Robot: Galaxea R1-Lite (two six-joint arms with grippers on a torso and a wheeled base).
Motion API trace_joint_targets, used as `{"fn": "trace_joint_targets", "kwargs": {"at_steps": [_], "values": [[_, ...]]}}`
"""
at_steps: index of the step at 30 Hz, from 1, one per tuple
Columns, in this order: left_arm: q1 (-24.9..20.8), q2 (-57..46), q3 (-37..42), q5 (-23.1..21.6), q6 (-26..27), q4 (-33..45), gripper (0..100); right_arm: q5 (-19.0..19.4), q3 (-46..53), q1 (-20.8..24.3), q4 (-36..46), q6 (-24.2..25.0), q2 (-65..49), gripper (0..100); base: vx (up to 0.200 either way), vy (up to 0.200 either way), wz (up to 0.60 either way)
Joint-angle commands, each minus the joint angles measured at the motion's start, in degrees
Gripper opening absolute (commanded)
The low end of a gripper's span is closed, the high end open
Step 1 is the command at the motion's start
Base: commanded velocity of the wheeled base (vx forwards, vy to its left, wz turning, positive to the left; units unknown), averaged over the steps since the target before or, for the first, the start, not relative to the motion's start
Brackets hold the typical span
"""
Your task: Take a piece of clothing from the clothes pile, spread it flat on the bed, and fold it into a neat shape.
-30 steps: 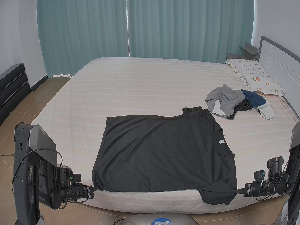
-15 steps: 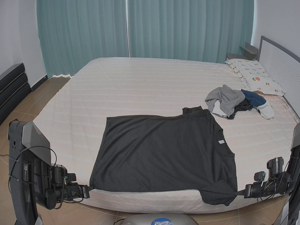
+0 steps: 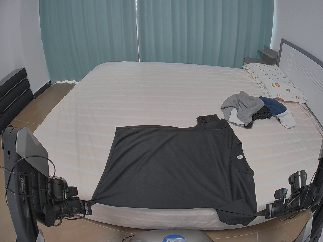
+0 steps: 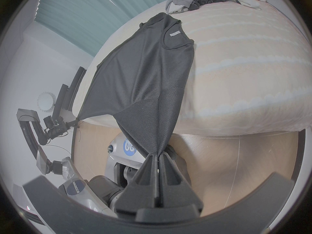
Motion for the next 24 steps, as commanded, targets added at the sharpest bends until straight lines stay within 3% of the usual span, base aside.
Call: {"fn": "trace_joint_targets", "kwargs": {"at_steps": [1,7,13,20,24], "values": [[0.23,-0.57,1.08,0.18,1.15,-1.02,0,0.01,0.99,0.05,0.28,-0.16,-0.75,0,0.0,0.0,0.0],[1.37,-1.01,1.17,0.36,3.09,1.18,0,-0.17,0.99,-0.04,3.36,-2.18,-1.89,0,0.0,0.0,0.0],[1.37,-8.83,1.08,-0.17,6.43,12.87,0,-0.43,0.99,0.05,5.03,-3.23,-2.59,0,0.0,0.0,0.0],[0.93,-9.98,1.17,0.36,8.62,17.79,0,-3.15,0.99,0.66,9.07,-4.55,-5.93,0,0.0,0.0,0.0],[1.02,-13.05,1.17,0.45,11.44,24.56,0,-3.86,0.99,0.66,10.74,-4.99,-6.37,0,0.0,0.0,0.0]]}}
